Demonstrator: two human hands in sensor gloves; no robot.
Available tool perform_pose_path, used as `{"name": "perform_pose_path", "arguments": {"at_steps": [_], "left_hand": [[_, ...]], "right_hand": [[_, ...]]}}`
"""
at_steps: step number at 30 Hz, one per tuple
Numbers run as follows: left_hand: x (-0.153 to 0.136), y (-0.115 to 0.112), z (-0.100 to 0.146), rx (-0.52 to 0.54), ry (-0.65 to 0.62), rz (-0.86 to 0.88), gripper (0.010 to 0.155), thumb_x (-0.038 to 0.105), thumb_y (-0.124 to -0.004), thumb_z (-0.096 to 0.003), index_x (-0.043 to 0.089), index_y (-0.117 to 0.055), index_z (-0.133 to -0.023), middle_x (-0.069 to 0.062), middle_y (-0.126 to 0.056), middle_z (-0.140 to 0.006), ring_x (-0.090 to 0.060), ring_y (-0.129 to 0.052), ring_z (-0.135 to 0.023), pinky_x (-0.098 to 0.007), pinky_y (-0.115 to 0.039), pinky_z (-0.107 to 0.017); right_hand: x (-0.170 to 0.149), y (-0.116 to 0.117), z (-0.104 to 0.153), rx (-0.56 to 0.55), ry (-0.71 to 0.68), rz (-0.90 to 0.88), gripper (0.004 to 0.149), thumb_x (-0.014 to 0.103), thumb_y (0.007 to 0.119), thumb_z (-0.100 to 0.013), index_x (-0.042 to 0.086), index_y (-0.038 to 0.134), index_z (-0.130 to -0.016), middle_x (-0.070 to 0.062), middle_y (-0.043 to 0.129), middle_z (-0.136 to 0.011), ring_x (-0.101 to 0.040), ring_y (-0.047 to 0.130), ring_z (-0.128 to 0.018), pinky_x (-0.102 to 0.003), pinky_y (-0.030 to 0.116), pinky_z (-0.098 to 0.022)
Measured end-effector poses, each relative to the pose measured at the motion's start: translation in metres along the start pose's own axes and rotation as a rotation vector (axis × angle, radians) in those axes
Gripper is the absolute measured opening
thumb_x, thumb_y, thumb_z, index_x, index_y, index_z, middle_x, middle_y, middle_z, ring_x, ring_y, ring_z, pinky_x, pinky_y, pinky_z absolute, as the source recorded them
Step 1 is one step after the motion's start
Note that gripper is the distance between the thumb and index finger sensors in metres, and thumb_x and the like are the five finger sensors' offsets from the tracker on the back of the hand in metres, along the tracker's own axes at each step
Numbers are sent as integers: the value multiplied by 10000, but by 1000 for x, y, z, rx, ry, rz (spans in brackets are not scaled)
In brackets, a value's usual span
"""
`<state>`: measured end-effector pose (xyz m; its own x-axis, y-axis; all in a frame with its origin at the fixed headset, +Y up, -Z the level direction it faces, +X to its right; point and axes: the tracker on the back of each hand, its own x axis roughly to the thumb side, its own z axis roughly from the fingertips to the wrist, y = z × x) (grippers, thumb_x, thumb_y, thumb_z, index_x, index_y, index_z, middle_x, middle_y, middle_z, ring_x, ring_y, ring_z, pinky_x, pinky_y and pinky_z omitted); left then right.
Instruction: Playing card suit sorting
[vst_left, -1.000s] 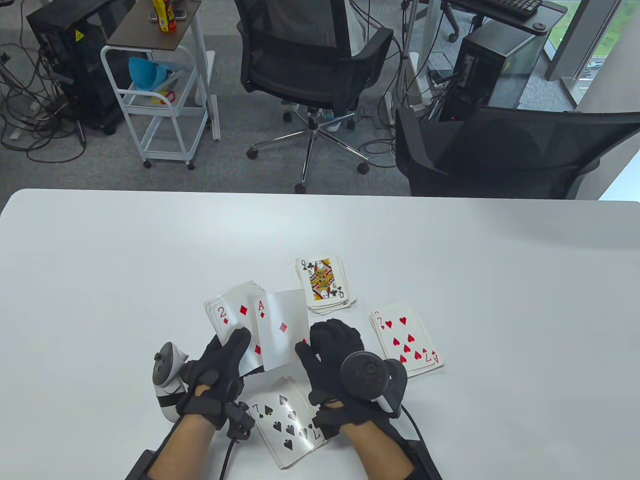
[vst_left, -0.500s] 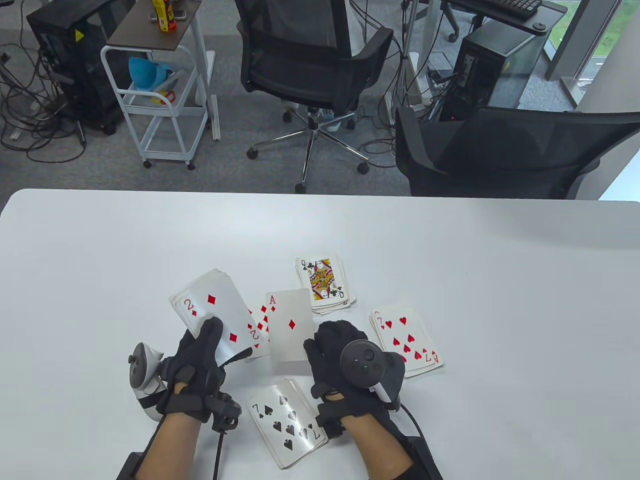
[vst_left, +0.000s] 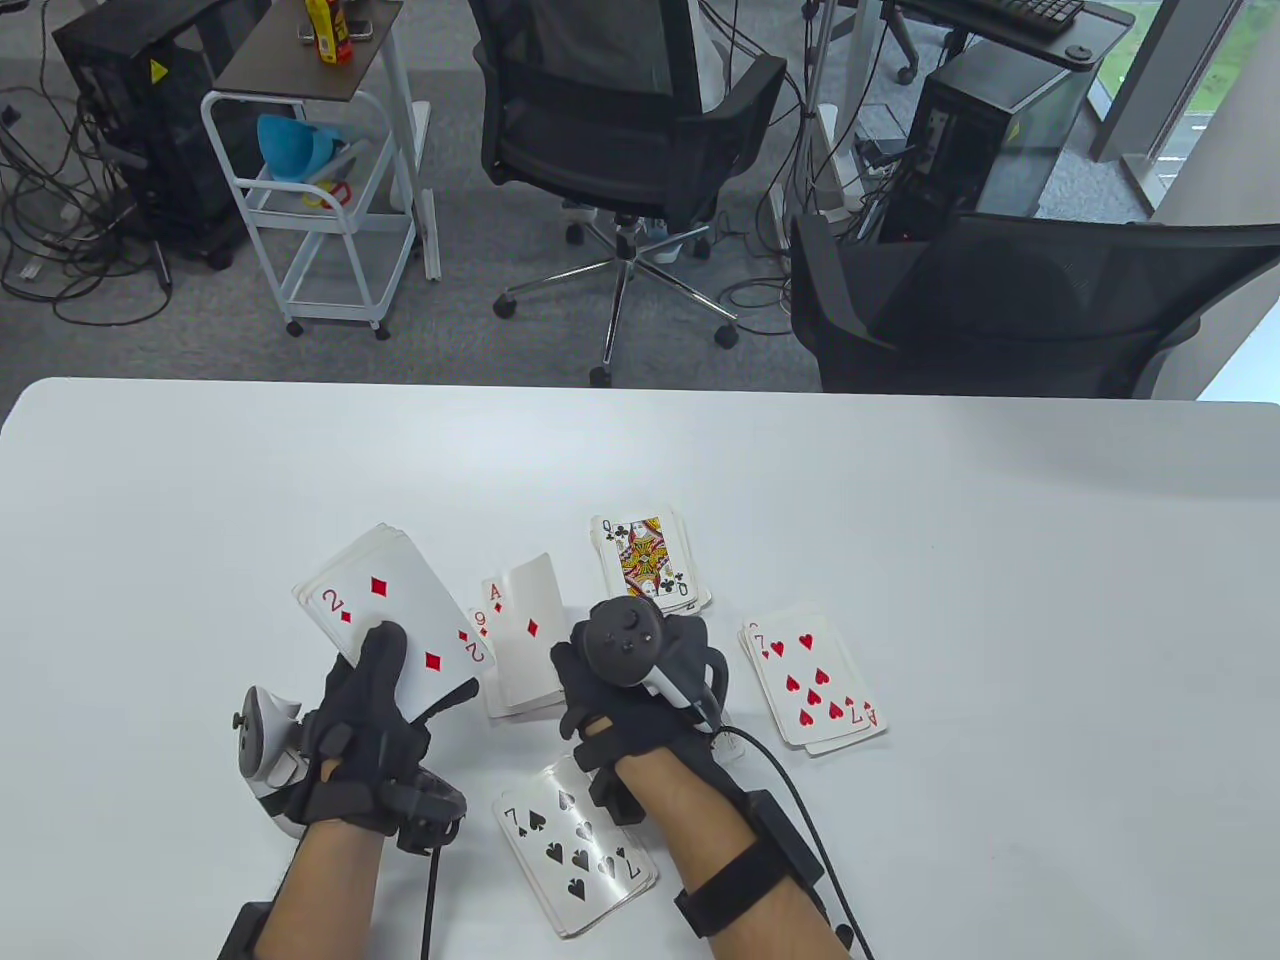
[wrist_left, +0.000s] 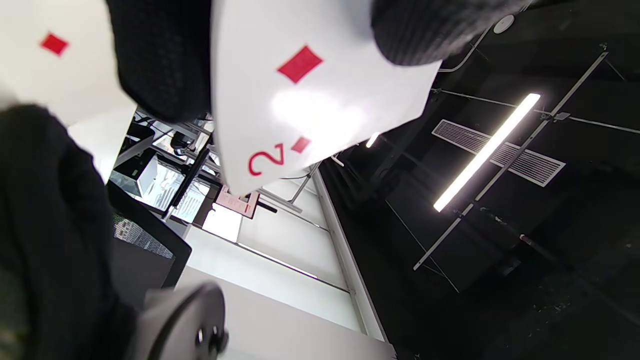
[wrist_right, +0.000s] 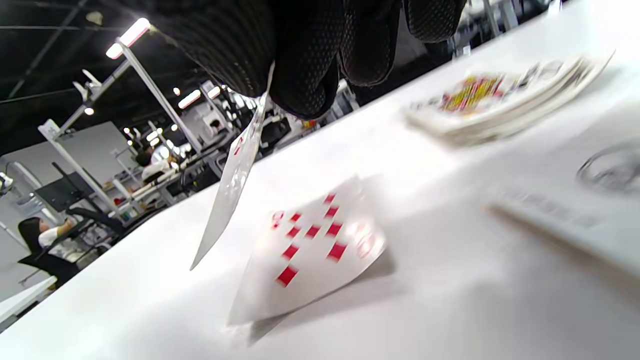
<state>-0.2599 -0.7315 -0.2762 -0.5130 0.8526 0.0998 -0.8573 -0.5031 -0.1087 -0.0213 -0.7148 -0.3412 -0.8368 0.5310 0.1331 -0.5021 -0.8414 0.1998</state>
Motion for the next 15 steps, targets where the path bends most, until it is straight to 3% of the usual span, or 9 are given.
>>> {"name": "perform_pose_path", "arguments": {"at_steps": [2,4,8,11,15], "left_hand": [[-2,-1,0,-6,8,0,522,516,-739,-589,251,-661,-1032,6,-868,-961,-284,-965,-801,-401,-919,-514],[-4,-1,0,-11,19,-12,522,516,-740,-589,249,-661,-1032,3,-866,-962,-284,-966,-800,-403,-919,-514],[-9,0,-1,-7,36,-26,524,515,-740,-590,247,-660,-1032,4,-867,-961,-284,-966,-799,-403,-918,-514],[-12,0,-1,-6,49,-28,523,516,-740,-589,248,-661,-1032,3,-866,-961,-285,-965,-800,-402,-919,-514],[-19,-5,-1,-32,79,-47,522,516,-739,-589,250,-660,-1031,5,-865,-962,-280,-965,-801,-400,-919,-515]], "right_hand": [[6,14,-12,54,47,67,391,309,796,-576,3,848,-813,-267,560,-1055,-555,348,-1014,-767,259,-655],[12,28,-22,101,115,249,392,311,801,-576,1,852,-809,-274,558,-1050,-558,346,-1010,-763,261,-655],[14,45,-33,128,187,483,394,348,836,-568,17,864,-779,-264,580,-1034,-553,369,-1003,-756,263,-660],[12,45,-32,116,191,494,394,381,869,-555,43,854,-757,-260,594,-1023,-554,383,-998,-752,273,-662],[3,20,-12,23,116,397,408,416,824,-566,58,841,-760,-257,593,-1026,-553,388,-998,-749,284,-663]]}}
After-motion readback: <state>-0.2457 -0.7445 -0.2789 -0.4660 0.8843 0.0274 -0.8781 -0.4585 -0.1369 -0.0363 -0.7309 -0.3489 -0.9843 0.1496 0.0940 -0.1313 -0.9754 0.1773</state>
